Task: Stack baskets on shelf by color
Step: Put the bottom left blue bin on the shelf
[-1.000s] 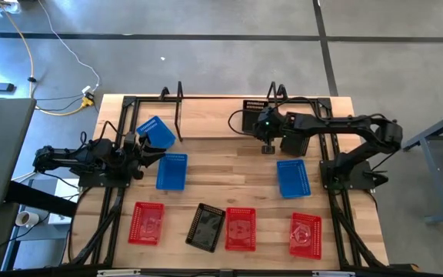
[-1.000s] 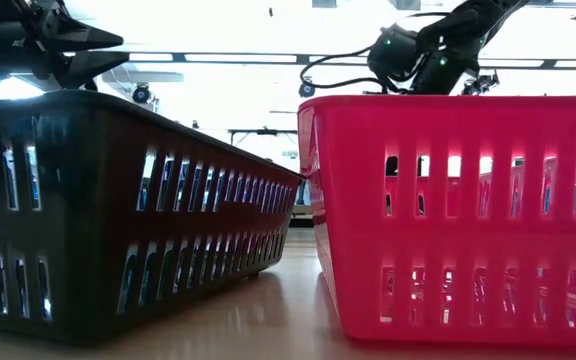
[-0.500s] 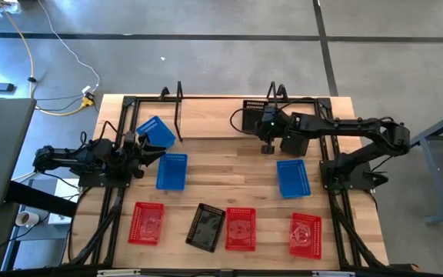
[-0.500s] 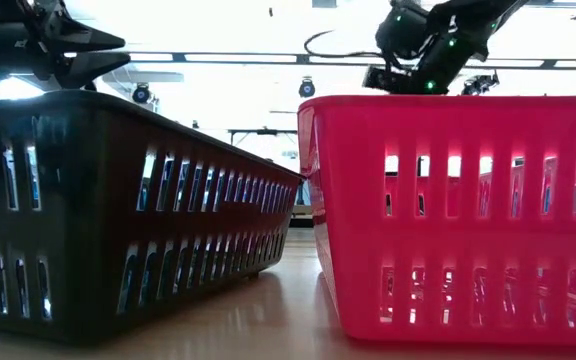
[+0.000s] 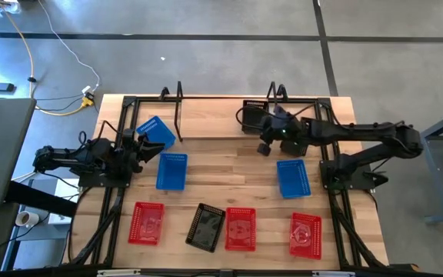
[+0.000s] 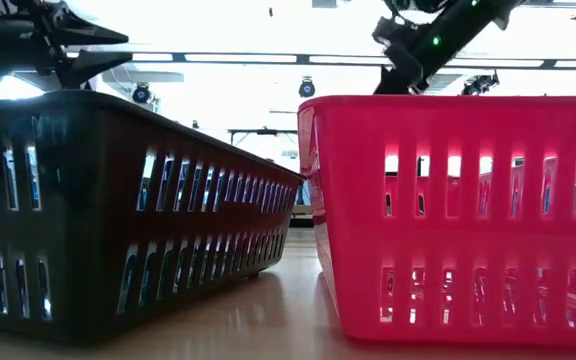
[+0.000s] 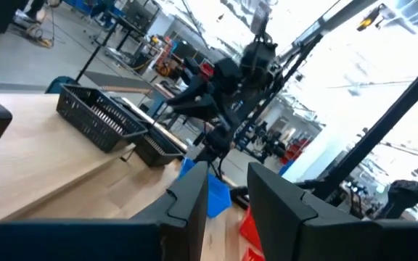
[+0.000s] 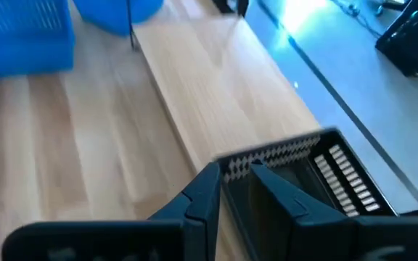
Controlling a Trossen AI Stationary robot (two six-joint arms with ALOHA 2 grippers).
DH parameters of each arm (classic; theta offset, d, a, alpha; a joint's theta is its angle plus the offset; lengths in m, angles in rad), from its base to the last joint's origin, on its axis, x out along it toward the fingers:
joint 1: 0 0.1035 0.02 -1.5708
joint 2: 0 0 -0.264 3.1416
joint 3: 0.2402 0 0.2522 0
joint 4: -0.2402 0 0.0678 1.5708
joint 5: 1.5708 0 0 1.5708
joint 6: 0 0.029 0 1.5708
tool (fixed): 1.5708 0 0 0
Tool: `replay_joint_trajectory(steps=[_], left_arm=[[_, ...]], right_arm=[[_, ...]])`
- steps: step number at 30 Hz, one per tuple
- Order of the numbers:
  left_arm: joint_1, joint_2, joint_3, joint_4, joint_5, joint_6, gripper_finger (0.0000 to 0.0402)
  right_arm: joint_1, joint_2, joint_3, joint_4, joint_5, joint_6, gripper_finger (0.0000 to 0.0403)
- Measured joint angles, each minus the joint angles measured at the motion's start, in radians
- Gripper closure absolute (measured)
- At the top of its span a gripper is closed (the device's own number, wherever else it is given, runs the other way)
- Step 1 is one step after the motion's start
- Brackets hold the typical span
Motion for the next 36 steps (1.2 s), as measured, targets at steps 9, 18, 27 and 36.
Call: replay_joint_trajectory(steps=[9, 18, 27, 36], left_arm=[[0.0, 0.002, 0.0, 0.018, 0.003, -0.081, 0.0312], [0.0, 0.078, 0.07, -0.048, 0.156, -0.101, 0.0312], [0.0, 0.273, 0.26, -0.322, 0.284, 0.017, 0.0312], [-0.001, 0.495, 0.398, -0.463, 0.42, 0.155, 0.0312]], right_arm=[[0.119, -0.015, 0.0, 0.065, 0.075, 0.166, 0.0343], [0.215, -0.015, 0.0, 0.065, 0.156, 0.219, 0.0343], [0.23, -0.015, 0.0, 0.04, 0.177, 0.276, 0.0343], [0.23, -0.015, 0.0, 0.013, 0.176, 0.279, 0.0343]])
